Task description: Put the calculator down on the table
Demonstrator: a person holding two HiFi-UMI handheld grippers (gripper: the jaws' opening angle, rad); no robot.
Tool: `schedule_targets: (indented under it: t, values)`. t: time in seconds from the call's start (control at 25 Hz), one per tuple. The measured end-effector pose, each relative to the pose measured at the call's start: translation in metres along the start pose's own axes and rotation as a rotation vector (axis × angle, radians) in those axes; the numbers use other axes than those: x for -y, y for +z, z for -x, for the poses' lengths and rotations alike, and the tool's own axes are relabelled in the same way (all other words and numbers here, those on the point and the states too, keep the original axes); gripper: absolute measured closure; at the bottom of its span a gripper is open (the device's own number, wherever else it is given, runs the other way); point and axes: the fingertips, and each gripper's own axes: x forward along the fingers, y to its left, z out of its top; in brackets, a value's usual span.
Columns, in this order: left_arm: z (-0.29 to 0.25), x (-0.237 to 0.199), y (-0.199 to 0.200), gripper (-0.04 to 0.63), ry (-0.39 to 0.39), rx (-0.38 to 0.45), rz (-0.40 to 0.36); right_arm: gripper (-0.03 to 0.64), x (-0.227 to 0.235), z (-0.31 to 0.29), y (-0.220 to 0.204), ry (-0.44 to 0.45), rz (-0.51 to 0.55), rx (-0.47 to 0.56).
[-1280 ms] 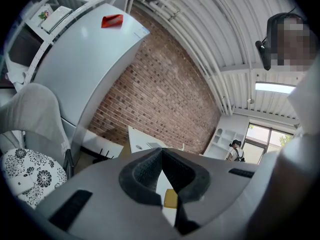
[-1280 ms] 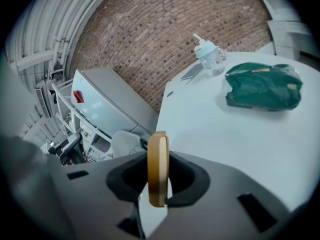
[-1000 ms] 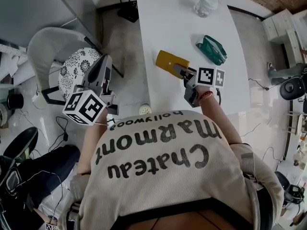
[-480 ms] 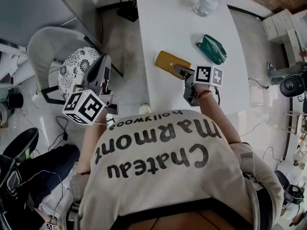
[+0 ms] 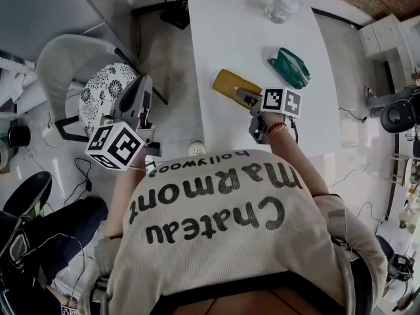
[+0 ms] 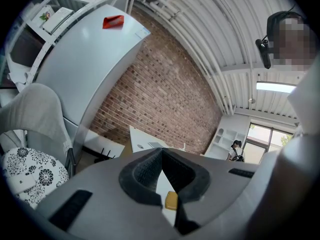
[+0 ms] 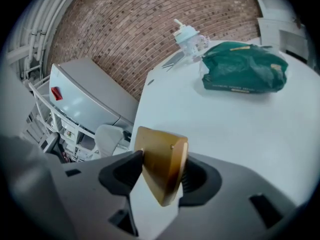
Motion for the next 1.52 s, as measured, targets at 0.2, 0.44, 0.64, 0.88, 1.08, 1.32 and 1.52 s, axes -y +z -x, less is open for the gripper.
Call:
schedule_targets:
  t: [0.2, 0.44, 0.64, 0.88, 1.08, 1.32, 1.52]
  values:
    - [0.000, -0.001, 0.001, 0.595, 0.002, 0.005, 0.002, 0.370, 0.007, -0.002, 0.001, -0.041, 0.022, 0.011]
    - [-0.001, -0.001, 0.001, 0.595, 0.004, 0.003, 0.003, 0.336, 0.014, -0.006, 0.000, -0.100, 0.064, 0.018]
    - [-0.001, -0.003, 0.002, 0.595, 0.007, 0.003, 0.005, 0.331, 0.015, -0.006, 0.001, -0.105, 0.062, 0.023]
    - [-0.002, -0.002, 0.002, 0.595, 0.003, 0.006, 0.004, 0.324, 0.013, -0.008, 0.001, -0.129, 0.061, 0.039]
    - [-0.002, -0.004, 0.000, 0.595, 0.001, 0.008, 0.008, 0.304, 0.014, -0.011, 0.001, -0.189, 0.064, 0.067]
    - [0.006, -0.007, 0.002, 0.595, 0.012, 0.014, 0.014, 0.284, 0.013, -0.009, -0.001, -0.246, 0.077, 0.112]
    - [0.010, -0.010, 0.003, 0.595, 0.018, 0.012, 0.013, 0.281, 0.014, -0.011, 0.000, -0.256, 0.067, 0.124]
